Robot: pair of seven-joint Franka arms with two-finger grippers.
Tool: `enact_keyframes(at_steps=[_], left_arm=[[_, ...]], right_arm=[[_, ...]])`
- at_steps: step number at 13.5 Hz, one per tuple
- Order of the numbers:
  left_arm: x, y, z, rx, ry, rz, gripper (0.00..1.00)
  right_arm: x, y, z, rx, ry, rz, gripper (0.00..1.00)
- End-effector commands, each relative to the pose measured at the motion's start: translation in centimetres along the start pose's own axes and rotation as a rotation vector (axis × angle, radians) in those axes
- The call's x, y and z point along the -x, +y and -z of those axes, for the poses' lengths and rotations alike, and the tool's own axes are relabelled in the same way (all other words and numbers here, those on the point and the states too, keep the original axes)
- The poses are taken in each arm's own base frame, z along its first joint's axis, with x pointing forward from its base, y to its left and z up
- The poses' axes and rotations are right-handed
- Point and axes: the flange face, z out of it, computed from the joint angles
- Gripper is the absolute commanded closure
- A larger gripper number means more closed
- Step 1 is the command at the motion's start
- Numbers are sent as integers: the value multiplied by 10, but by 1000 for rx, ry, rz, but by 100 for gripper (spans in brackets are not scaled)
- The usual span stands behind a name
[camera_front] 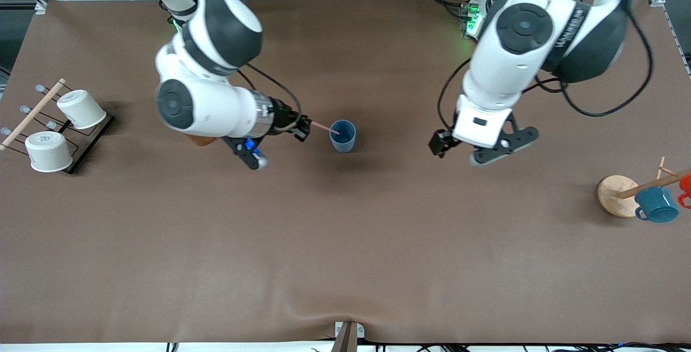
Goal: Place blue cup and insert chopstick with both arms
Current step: 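Set the blue cup mid-table with the left gripper while the right gripper approaches, then insert the chopstick into the blue cup while the left gripper withdraws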
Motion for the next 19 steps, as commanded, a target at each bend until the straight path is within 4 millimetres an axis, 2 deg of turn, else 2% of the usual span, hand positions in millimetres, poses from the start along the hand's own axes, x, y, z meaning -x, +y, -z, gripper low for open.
enact_keyframes(at_steps=[1, 2, 3, 4, 5, 7, 9, 11, 13, 14, 15, 16, 18, 19], left_arm=[[-22, -38, 18, -29, 7, -73, 0], [-30, -52, 26, -32, 15, -83, 0], [-38, -67, 36, -34, 27, -94, 0], [-43, -79, 45, -37, 36, -108, 0], [-46, -90, 52, -46, 38, -123, 0], [-45, -107, 68, -41, 25, -140, 0], [-54, -125, 88, -32, 11, -151, 0], [-60, -142, 100, -27, 0, -230, 0], [-63, -166, 111, -44, -2, -315, 0], [-65, -178, 114, -53, -11, -345, 0], [-66, -188, 116, -42, -22, -355, 0], [-69, -198, 113, -16, -43, -360, 0], [-68, -213, 115, 14, -56, -353, 0], [-66, -213, 116, 14, -55, -353, 0]], right_arm=[[1, -4, -8, -11, 11, -20, 100], [1, -4, -14, -4, 11, -20, 98], [1, -4, -27, 14, 7, -25, 42], [0, -4, -32, 21, 6, -52, 0], [1, -5, -34, 29, 5, -70, 0], [-10, 0, -14, 20, 2, -79, 0], [-33, 22, 29, 42, -21, -116, 0], [-72, 55, 81, 67, -49, -69, 0], [-101, 89, 121, 114, 7, -15, 0], [-113, 101, 133, 135, 65, -13, 0], [-115, 110, 144, 163, 104, 23, 0], [-125, 125, 154, 187, 90, 70, 0], [-161, 160, 180, 171, 53, 195, 0], [-176, 178, 194, 156, 46, 251, 0]])
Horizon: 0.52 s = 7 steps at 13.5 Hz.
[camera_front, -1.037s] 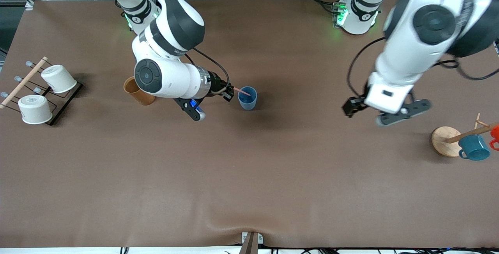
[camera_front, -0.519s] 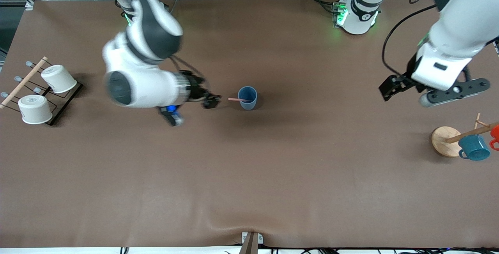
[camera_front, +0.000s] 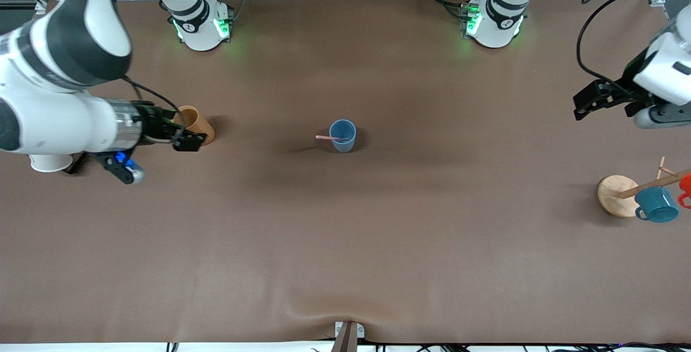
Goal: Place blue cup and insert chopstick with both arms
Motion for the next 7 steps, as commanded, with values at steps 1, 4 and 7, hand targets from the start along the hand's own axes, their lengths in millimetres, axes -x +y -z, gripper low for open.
enact_keyframes(at_steps=[1, 4, 7], left_arm=[[14, -1, 5, 17, -6, -11, 0], [19, -2, 5, 15, -11, -9, 0], [27, 2, 7, 12, -12, -6, 0]], right_arm=[[-25, 58, 30, -20, 22, 135, 0], [-32, 104, 62, 43, 134, 268, 0], [-18, 137, 90, 82, 211, 391, 0]])
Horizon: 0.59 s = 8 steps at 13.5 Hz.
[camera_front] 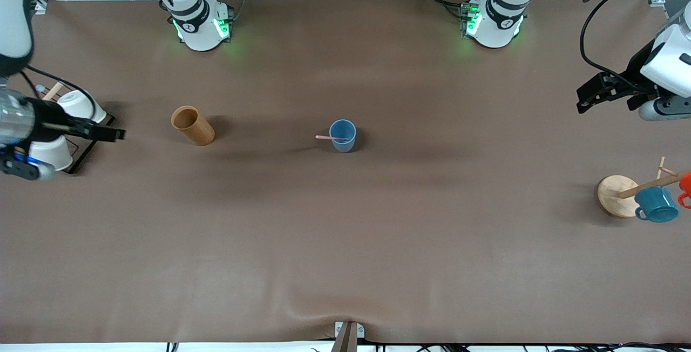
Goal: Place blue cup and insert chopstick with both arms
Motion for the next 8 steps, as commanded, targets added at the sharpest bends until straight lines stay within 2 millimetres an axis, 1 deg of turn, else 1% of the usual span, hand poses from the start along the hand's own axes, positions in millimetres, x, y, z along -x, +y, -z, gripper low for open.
enact_keyframes(at_steps=[1, 3, 5, 6, 7, 8], left_arm=[[20, 2, 4, 10, -6, -1, 0], [21, -3, 4, 10, -6, 7, 0], [20, -4, 5, 10, -5, 8, 0], [19, -3, 6, 11, 1, 7, 0], [18, -4, 4, 13, -1, 7, 0], [18, -4, 4, 13, -1, 7, 0]], right_arm=[[27, 19, 28, 19, 88, 95, 0], [49, 28, 34, 17, 128, 115, 0], [77, 31, 22, 11, 193, 117, 0], [88, 29, 16, 11, 204, 118, 0], [89, 27, 15, 12, 202, 117, 0], [87, 27, 26, 20, 228, 125, 0]])
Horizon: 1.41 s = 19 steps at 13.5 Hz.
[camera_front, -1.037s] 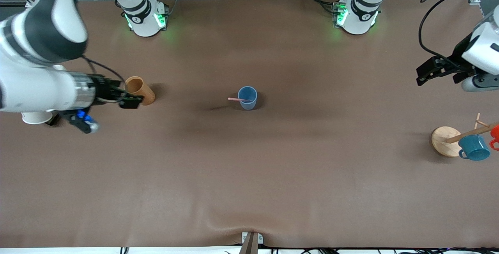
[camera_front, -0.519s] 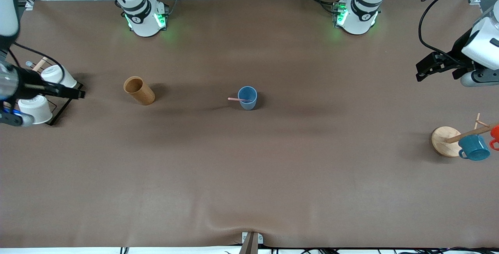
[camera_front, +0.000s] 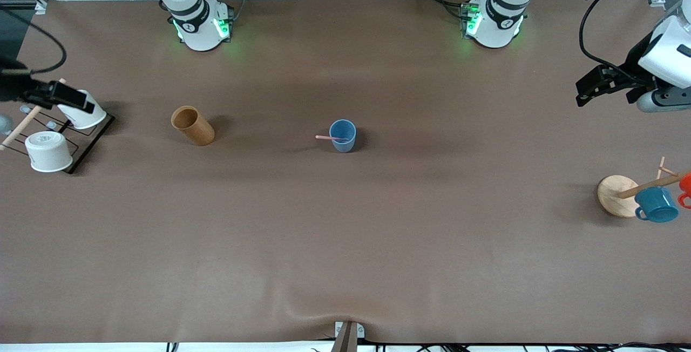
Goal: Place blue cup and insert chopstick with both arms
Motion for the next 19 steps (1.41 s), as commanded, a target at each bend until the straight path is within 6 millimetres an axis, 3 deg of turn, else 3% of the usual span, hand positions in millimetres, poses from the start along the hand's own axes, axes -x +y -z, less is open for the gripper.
enact_keyframes(at_steps=[1, 4, 8, 10, 13, 19], left_arm=[[6, -1, 3, 18, 3, 2, 0], [5, 0, 2, 18, 7, -3, 0], [5, -1, 3, 19, 13, -7, 0], [5, -1, 3, 19, 13, -7, 0], [5, -2, 4, 19, 15, -7, 0], [7, 0, 5, 19, 15, -10, 0]], right_arm=[[3, 3, 19, 49, 64, 20, 0], [-17, 0, 39, 64, 13, 13, 0], [-11, -8, 42, 63, 10, 61, 0], [-11, -22, 44, 64, 28, 109, 0], [1, -19, 52, 61, 62, 108, 0], [1, -19, 54, 63, 73, 108, 0]])
